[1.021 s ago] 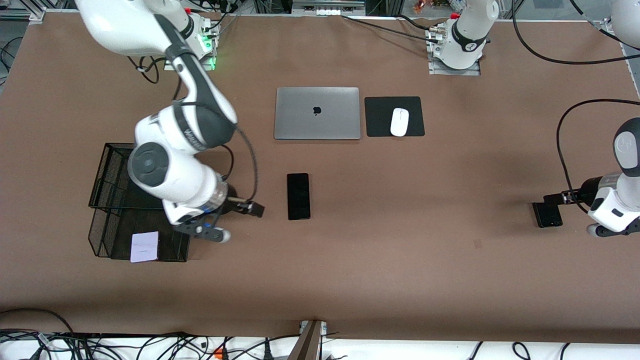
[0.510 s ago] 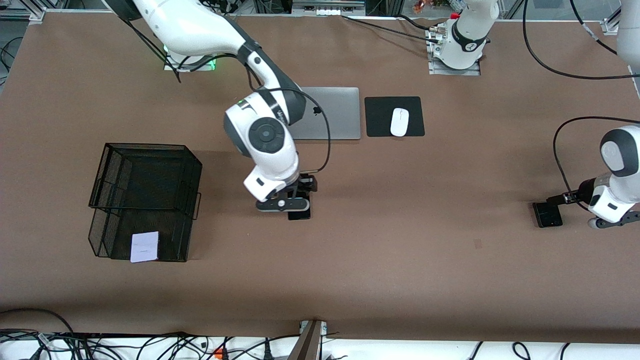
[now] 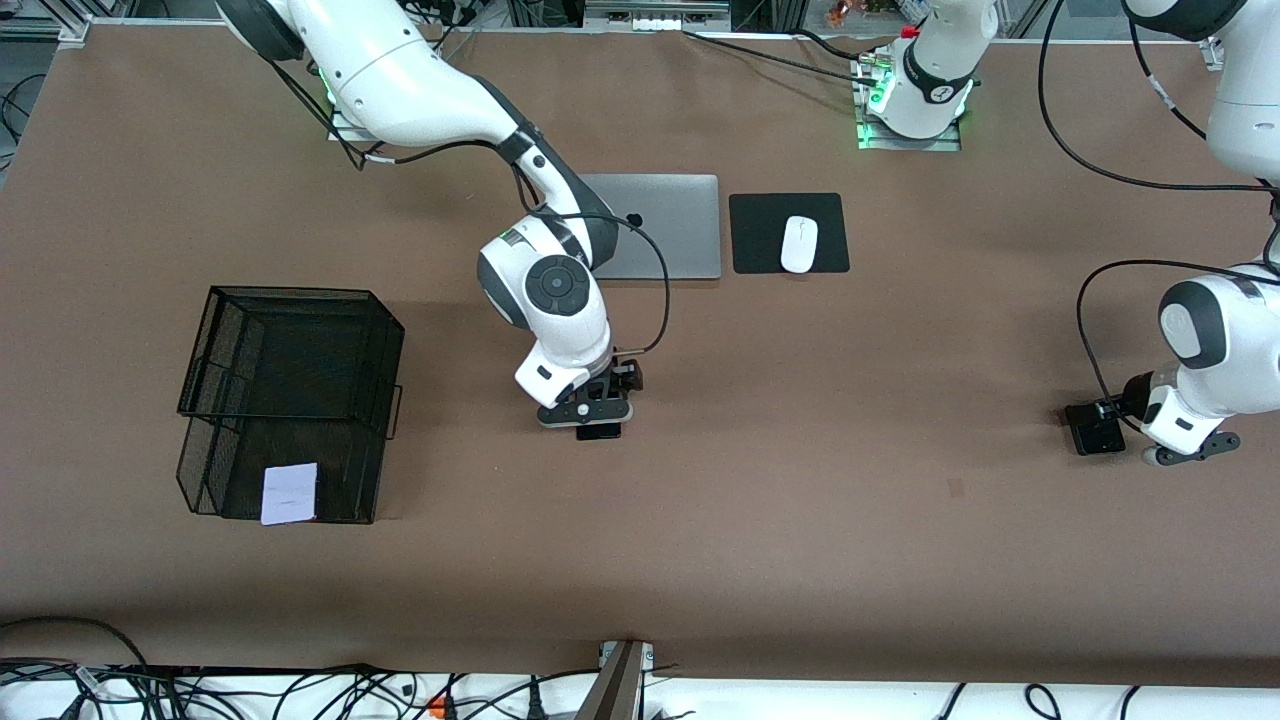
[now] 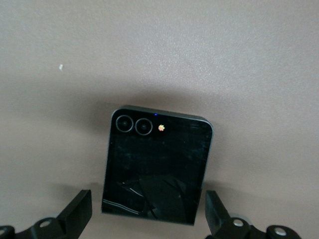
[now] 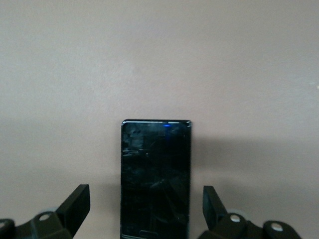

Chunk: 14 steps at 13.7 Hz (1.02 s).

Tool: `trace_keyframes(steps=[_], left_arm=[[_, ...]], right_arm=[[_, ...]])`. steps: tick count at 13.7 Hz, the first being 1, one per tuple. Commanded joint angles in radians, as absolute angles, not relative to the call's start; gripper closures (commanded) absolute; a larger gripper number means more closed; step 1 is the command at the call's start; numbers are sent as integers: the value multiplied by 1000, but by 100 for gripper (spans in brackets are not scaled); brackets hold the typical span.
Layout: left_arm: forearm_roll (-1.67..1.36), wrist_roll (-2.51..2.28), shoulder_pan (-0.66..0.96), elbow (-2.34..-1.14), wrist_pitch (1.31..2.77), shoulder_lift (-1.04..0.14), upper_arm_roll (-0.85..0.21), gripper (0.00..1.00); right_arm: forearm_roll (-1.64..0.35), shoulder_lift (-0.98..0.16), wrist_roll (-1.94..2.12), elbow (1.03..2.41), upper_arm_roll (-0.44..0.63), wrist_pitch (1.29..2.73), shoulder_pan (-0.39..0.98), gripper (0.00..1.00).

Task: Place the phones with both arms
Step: 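Grasp the black phone with the right gripper while the left gripper closes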

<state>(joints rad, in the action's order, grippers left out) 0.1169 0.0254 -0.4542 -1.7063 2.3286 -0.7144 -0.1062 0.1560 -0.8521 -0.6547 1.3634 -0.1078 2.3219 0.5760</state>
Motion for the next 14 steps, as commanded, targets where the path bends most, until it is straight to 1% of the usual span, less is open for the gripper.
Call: trace_keyframes(steps=[1, 6, 9, 12, 13, 14], left_arm=[[126, 32, -463, -1710, 2365, -713, -117, 0], [141, 98, -460, -1710, 2381, -724, -117, 0], [143, 100, -462, -1709, 2416, -739, -117, 0], [143, 106, -460, -1706, 2419, -739, -115, 0], [143, 106, -460, -1704, 2419, -739, -115, 7], [143, 106, -459, -1701, 2419, -741, -115, 29]], right_arm=[[189, -864, -660, 1388, -109, 2378, 595, 0], [212, -873, -652, 1411, -106, 2390, 586, 0], [224, -879, -652, 1422, -97, 2419, 584, 0], [238, -893, -652, 1425, -95, 2439, 583, 0], [241, -897, -653, 1427, -92, 2447, 583, 0], [241, -900, -653, 1427, -91, 2448, 583, 0]])
